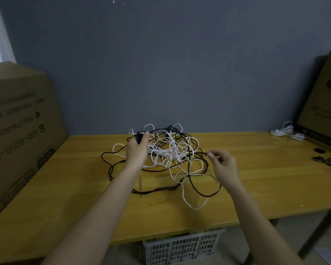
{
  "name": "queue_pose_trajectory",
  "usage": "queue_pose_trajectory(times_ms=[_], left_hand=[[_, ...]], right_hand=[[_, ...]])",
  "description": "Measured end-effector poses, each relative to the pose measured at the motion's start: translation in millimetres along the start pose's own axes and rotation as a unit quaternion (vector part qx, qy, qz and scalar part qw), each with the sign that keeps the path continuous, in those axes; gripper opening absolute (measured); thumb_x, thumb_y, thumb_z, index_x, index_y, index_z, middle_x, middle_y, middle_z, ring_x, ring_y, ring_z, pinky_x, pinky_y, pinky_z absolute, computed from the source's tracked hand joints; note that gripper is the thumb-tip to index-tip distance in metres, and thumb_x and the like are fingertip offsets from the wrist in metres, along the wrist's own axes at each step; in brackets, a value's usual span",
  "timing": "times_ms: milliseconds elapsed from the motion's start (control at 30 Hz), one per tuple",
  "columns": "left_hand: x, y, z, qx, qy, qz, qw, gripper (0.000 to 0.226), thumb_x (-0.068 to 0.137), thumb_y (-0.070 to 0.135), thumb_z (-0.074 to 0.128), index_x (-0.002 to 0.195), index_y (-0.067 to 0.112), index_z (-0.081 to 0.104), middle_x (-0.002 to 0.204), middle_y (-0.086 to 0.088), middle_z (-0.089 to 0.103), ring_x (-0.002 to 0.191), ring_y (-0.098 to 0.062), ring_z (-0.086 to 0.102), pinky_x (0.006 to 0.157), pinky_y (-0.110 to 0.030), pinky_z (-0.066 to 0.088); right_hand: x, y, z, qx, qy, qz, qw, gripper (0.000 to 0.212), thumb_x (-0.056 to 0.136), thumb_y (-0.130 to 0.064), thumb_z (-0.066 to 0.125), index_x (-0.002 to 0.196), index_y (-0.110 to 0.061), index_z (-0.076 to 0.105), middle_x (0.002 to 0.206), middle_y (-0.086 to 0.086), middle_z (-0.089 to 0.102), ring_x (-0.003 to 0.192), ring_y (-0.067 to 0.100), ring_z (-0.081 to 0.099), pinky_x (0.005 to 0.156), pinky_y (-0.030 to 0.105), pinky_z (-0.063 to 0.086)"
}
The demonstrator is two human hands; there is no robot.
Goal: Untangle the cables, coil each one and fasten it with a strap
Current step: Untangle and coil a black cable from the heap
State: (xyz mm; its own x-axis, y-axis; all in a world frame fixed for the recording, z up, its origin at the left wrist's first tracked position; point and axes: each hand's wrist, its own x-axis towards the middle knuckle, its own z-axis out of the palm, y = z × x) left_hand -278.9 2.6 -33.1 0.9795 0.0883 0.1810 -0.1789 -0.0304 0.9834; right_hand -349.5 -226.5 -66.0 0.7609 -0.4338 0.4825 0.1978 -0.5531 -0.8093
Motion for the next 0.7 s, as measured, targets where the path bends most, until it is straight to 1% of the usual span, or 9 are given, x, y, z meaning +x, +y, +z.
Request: queue_pose_trajectory(times_ms=[67, 100, 167, 233, 300, 400, 500, 567, 700], left_hand=[[-0.7, 2.5, 1.9, 0.003, 0.01, 0.005, 1.0, 0.032, 0.098, 0.041, 0.047, 0.074, 0.02, 0.046, 0.064, 0.002, 0.043, 0.056, -0.014, 0.041, 0.054, -0.029, 0.032], [-1.4, 4.3, 2.7, 0.005, 0.018, 0.008, 1.0, 0.032, 0.098, 0.041, 0.046, 0.075, 0.019, 0.047, 0.065, 0.002, 0.044, 0.059, -0.014, 0.043, 0.055, -0.029, 0.033], [-2.1, 7.8, 3.5, -0.002, 0.031, 0.017, 0.999, 0.031, 0.099, 0.039, 0.046, 0.077, 0.017, 0.048, 0.066, 0.0, 0.045, 0.06, -0.014, 0.044, 0.056, -0.028, 0.034], [-0.6, 10.2, 2.6, -0.011, 0.038, 0.022, 0.999, 0.03, 0.099, 0.038, 0.046, 0.078, 0.016, 0.048, 0.065, 0.0, 0.044, 0.058, -0.013, 0.042, 0.055, -0.028, 0.033], [2.5, 10.1, 0.0, -0.017, 0.043, 0.025, 0.999, 0.029, 0.099, 0.037, 0.046, 0.079, 0.016, 0.047, 0.066, 0.001, 0.044, 0.058, -0.014, 0.042, 0.055, -0.028, 0.034], [6.8, 6.8, -6.4, -0.014, 0.055, 0.025, 0.998, 0.028, 0.099, 0.038, 0.046, 0.082, 0.016, 0.049, 0.07, 0.001, 0.046, 0.062, -0.015, 0.045, 0.058, -0.03, 0.036], [9.8, 2.9, -11.2, 0.003, 0.058, 0.021, 0.998, 0.028, 0.1, 0.038, 0.044, 0.085, 0.015, 0.05, 0.073, 0.0, 0.049, 0.065, -0.015, 0.047, 0.058, -0.029, 0.037], [10.3, 1.1, -11.5, 0.02, 0.049, 0.021, 0.998, 0.028, 0.1, 0.038, 0.044, 0.084, 0.015, 0.05, 0.073, 0.0, 0.048, 0.065, -0.017, 0.047, 0.057, -0.029, 0.037], [6.6, 0.3, -5.5, 0.041, 0.014, 0.009, 0.999, 0.031, 0.099, 0.037, 0.046, 0.077, 0.016, 0.046, 0.066, 0.0, 0.043, 0.058, -0.015, 0.042, 0.054, -0.029, 0.032]], right_hand=[[2.5, 1.8, 1.4, -0.078, 0.033, -0.054, 0.995, 0.012, 0.095, -0.013, 0.057, 0.097, -0.015, 0.069, 0.092, -0.003, 0.054, 0.083, 0.014, 0.053, 0.065, 0.02, 0.036], [4.3, 4.1, 2.5, -0.123, 0.015, -0.065, 0.99, 0.014, 0.095, -0.014, 0.055, 0.097, -0.015, 0.069, 0.091, -0.003, 0.053, 0.083, 0.016, 0.052, 0.066, 0.025, 0.037], [9.5, 11.7, 5.0, -0.23, -0.111, -0.053, 0.965, 0.015, 0.095, -0.015, 0.054, 0.096, -0.016, 0.07, 0.092, 0.001, 0.058, 0.088, 0.023, 0.055, 0.071, 0.033, 0.043], [10.5, 15.9, 6.9, -0.3, -0.237, -0.016, 0.924, 0.015, 0.095, -0.017, 0.054, 0.094, -0.018, 0.07, 0.096, 0.004, 0.065, 0.092, 0.026, 0.059, 0.076, 0.036, 0.049], [9.3, 17.5, 7.8, -0.302, -0.262, -0.009, 0.917, 0.015, 0.096, -0.017, 0.055, 0.095, -0.018, 0.069, 0.096, 0.003, 0.065, 0.092, 0.025, 0.059, 0.078, 0.037, 0.049], [5.4, 16.1, 10.1, -0.2, -0.208, -0.05, 0.956, 0.015, 0.096, -0.015, 0.055, 0.097, -0.014, 0.07, 0.089, -0.005, 0.056, 0.088, 0.02, 0.056, 0.078, 0.036, 0.046], [2.6, 11.4, 11.5, -0.083, -0.077, -0.082, 0.99, 0.014, 0.094, -0.012, 0.057, 0.098, -0.009, 0.071, 0.09, -0.004, 0.055, 0.084, 0.013, 0.053, 0.074, 0.016, 0.041], [3.2, 6.6, 12.6, -0.046, 0.008, -0.093, 0.995, 0.013, 0.093, -0.008, 0.058, 0.097, -0.008, 0.07, 0.087, -0.009, 0.053, 0.08, 0.005, 0.053, 0.07, 0.007, 0.039], [4.0, -15.5, 19.0, 0.004, 0.071, -0.136, 0.988, 0.012, 0.093, -0.005, 0.058, 0.095, -0.008, 0.069, 0.086, -0.012, 0.052, 0.079, -0.008, 0.053, 0.067, 0.008, 0.04]])
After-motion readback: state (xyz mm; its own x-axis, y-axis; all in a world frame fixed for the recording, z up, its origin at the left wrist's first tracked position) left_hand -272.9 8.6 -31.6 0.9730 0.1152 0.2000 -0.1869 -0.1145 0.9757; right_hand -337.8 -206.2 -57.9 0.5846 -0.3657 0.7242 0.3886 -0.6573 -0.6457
